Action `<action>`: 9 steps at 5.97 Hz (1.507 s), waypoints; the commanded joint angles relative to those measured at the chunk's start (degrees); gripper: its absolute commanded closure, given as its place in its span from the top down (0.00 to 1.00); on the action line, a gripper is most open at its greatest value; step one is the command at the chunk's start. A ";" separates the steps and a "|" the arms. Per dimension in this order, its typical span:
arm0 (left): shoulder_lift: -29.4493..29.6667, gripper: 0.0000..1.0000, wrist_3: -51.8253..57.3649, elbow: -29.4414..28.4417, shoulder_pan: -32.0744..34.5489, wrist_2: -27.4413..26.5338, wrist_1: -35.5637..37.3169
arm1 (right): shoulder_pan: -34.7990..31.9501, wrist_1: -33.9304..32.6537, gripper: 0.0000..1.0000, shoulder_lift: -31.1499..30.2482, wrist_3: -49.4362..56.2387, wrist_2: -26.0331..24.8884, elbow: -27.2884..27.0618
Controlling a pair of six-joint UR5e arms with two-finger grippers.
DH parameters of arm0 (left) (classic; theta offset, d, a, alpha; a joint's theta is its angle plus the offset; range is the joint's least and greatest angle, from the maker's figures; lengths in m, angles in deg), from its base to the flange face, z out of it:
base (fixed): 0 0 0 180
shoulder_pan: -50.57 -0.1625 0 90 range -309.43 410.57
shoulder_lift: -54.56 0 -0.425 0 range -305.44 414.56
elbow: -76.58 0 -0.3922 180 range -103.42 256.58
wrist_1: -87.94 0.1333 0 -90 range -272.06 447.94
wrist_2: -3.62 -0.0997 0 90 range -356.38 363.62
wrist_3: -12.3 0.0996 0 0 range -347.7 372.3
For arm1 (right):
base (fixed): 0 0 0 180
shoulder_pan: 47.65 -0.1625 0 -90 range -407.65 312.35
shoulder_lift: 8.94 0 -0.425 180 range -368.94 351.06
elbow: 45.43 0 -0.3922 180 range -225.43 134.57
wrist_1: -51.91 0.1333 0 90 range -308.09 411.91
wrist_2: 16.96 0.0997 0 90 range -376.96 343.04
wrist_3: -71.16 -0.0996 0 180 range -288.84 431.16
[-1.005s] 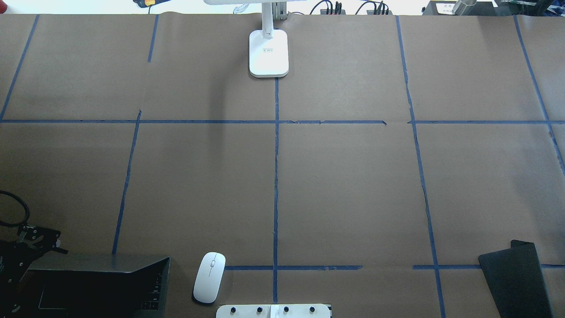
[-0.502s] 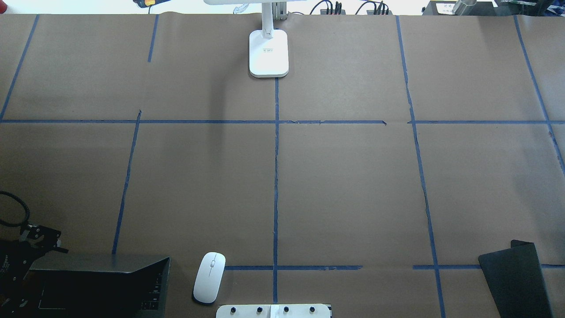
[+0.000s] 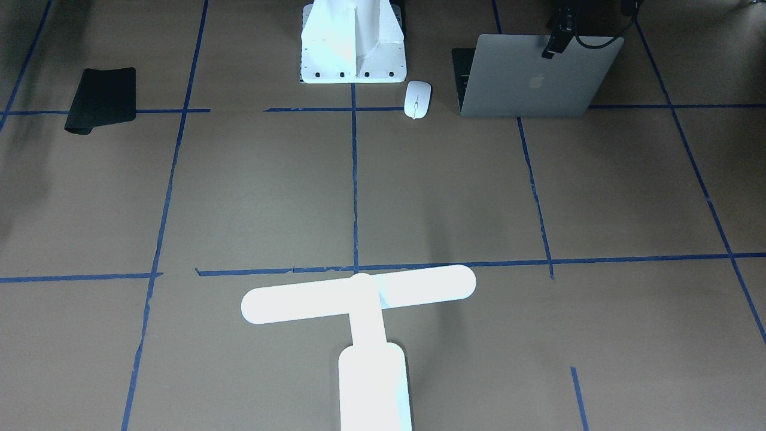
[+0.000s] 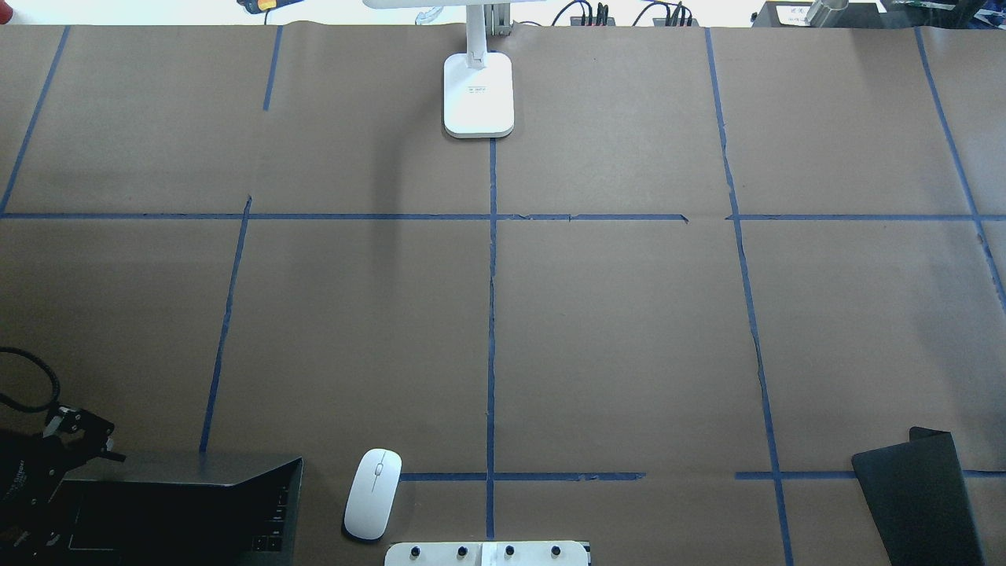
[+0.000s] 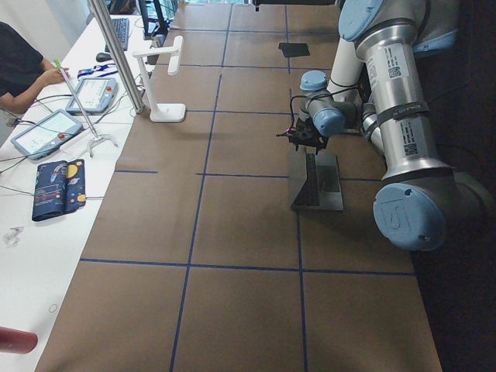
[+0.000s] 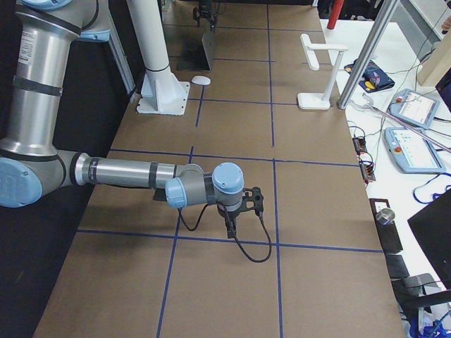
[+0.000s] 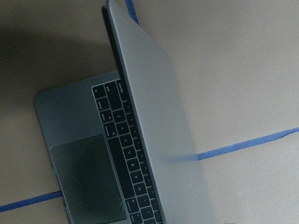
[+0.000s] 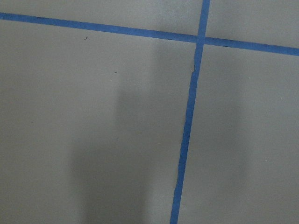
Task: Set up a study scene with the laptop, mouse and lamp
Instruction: 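Grasp the grey laptop with the left gripper and lift it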
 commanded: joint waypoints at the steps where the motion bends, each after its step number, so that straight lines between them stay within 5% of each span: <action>1: 1.04 0.10 -0.27 -0.37 -0.04 -1.26 0.06 | 0.00 0.00 1.00 -0.14 0.00 0.09 -0.08; 2: 1.13 0.00 -0.36 -0.11 0.40 -1.35 0.15 | 0.00 0.00 1.00 -0.15 -0.09 0.09 -0.08; 7: 6.74 0.00 0.87 0.69 14.89 -1.87 0.59 | 0.00 -0.18 1.00 -0.58 -0.18 1.58 0.00; 9: 20.99 0.00 5.59 -5.86 15.60 -7.30 7.66 | 0.00 -0.44 1.00 -0.67 -0.18 1.67 0.18</action>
